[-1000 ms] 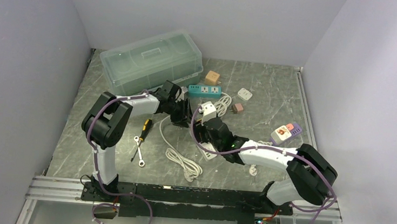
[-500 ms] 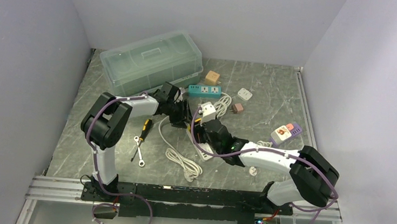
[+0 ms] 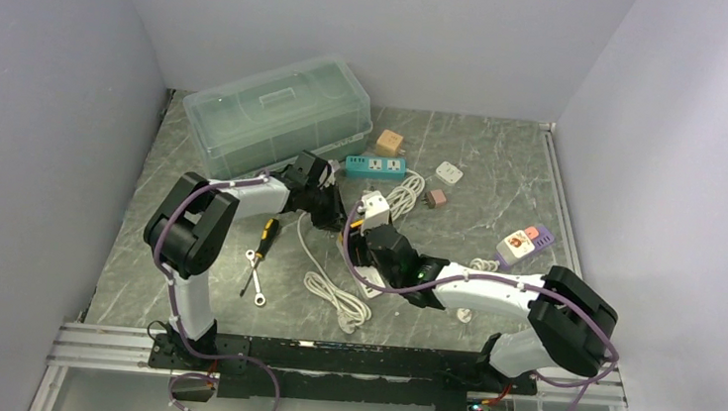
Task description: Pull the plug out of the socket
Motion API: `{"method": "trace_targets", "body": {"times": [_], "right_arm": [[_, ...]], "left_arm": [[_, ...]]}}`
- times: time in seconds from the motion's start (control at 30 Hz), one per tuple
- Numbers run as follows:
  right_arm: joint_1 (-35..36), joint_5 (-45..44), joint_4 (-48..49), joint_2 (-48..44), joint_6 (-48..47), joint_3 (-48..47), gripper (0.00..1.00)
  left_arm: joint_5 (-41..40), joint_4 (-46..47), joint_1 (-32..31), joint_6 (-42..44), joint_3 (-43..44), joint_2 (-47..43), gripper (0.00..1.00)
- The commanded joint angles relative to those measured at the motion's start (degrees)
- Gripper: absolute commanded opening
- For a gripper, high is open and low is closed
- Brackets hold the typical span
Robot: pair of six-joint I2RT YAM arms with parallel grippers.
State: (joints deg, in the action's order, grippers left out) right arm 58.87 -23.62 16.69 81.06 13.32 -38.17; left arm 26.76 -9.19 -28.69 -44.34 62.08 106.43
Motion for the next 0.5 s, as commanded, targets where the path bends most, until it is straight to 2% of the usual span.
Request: {"method": "trace_targets", "body": {"times": [0.0, 0.47], "right_arm": [[0.1, -2.8, 4.6, -0.6, 1.4, -3.1, 0.0], [-3.1, 2.7, 4.5, -2.8, 7.5, -0.4, 0.0]], "left_arm": [[0.3, 1.4, 0.1, 0.7, -0.2, -2.2, 0.0], [-1.2, 1.1, 0.0, 1.0, -0.9, -2.5, 0.0]]}}
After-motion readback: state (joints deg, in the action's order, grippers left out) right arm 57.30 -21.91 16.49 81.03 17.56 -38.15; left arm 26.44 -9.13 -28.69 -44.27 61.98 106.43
